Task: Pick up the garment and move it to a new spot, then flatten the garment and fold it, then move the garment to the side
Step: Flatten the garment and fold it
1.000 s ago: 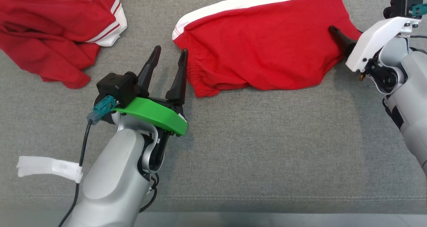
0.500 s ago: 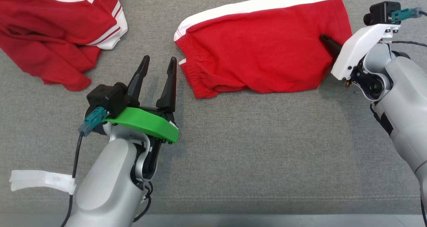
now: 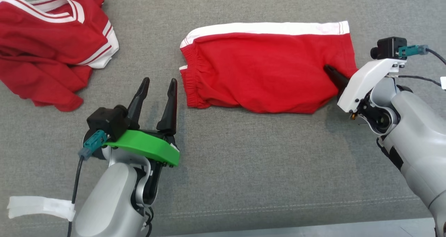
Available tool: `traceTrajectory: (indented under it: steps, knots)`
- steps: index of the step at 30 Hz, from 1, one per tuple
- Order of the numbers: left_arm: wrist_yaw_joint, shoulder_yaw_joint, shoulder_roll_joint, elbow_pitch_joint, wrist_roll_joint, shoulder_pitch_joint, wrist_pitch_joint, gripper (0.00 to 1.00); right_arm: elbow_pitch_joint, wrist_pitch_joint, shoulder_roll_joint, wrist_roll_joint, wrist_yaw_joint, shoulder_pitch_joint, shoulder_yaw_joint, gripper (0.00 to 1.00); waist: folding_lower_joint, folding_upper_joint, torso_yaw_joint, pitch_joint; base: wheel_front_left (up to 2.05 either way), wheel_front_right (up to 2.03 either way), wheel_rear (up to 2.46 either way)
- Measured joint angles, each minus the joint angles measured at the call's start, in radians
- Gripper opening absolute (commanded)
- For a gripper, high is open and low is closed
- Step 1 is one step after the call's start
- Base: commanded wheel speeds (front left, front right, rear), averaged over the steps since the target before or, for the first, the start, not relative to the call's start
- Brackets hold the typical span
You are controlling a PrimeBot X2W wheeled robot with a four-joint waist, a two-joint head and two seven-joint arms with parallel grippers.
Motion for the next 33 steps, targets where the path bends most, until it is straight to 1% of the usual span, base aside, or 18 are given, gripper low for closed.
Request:
traceTrajectory:
  steps: [4,11,18,23,24,25,26,27,28,32,33]
  knots:
    - [-0.001,-0.005,0.009,0.0,0.0,0.035,0.0,1.0,-0.022,-0.012,-0.009,0.001,0.0,0.023,0.028,0.0,0.0,0.0,-0.021,-0.024,0.0,0.0,0.0]
    - [-0.01,-0.038,0.011,-0.006,0.001,0.071,0.0,1.0,-0.029,-0.014,-0.059,0.01,0.0,0.048,0.043,0.0,0.0,0.0,-0.052,-0.067,0.0,0.0,0.0]
    - [-0.017,-0.058,0.011,-0.025,0.004,0.096,0.005,1.0,-0.04,0.007,-0.085,0.043,0.0,0.073,0.064,0.0,0.0,0.0,-0.061,-0.095,0.0,0.0,0.0]
    - [-0.017,-0.07,0.012,-0.026,0.004,0.116,0.014,1.0,-0.034,0.005,-0.099,0.046,0.0,0.075,0.066,0.0,0.0,0.0,-0.066,-0.1,0.0,0.0,0.0]
    - [-0.017,-0.072,0.012,-0.027,0.004,0.118,0.015,1.0,-0.028,0.005,-0.1,0.046,0.0,0.075,0.066,0.06,0.0,0.0,-0.067,-0.1,0.0,0.0,0.0]
    - [-0.017,-0.075,0.012,-0.028,0.004,0.119,0.015,1.0,-0.022,0.005,-0.101,0.046,0.0,0.076,0.067,0.2,0.0,0.0,-0.068,-0.101,0.0,0.0,0.0]
    - [-0.017,-0.077,0.012,-0.03,0.004,0.119,0.02,1.0,-0.018,0.005,-0.102,0.046,0.0,0.079,0.067,0.39,0.0,0.0,-0.068,-0.101,0.0,0.0,0.0]
    - [-0.017,-0.078,0.012,-0.032,0.004,0.119,0.022,1.0,-0.015,0.004,-0.103,0.046,0.0,0.082,0.067,0.47,0.0,0.0,-0.069,-0.101,0.0,0.0,0.0]
    - [-0.017,-0.08,0.012,-0.034,0.005,0.119,0.022,1.0,-0.013,-0.003,-0.102,0.046,0.0,0.084,0.067,0.63,0.0,0.0,-0.07,-0.1,0.0,0.0,0.0]
    - [-0.017,-0.081,0.012,-0.04,0.007,0.12,0.023,1.0,-0.012,-0.044,-0.11,0.032,0.0,0.084,0.073,0.27,0.0,0.0,-0.072,-0.097,0.0,0.0,0.0]
    - [-0.017,-0.081,0.012,-0.042,0.007,0.12,0.024,1.0,-0.012,-0.053,-0.113,0.03,0.0,0.084,0.073,0.21,0.0,0.0,-0.072,-0.096,0.0,0.0,0.0]
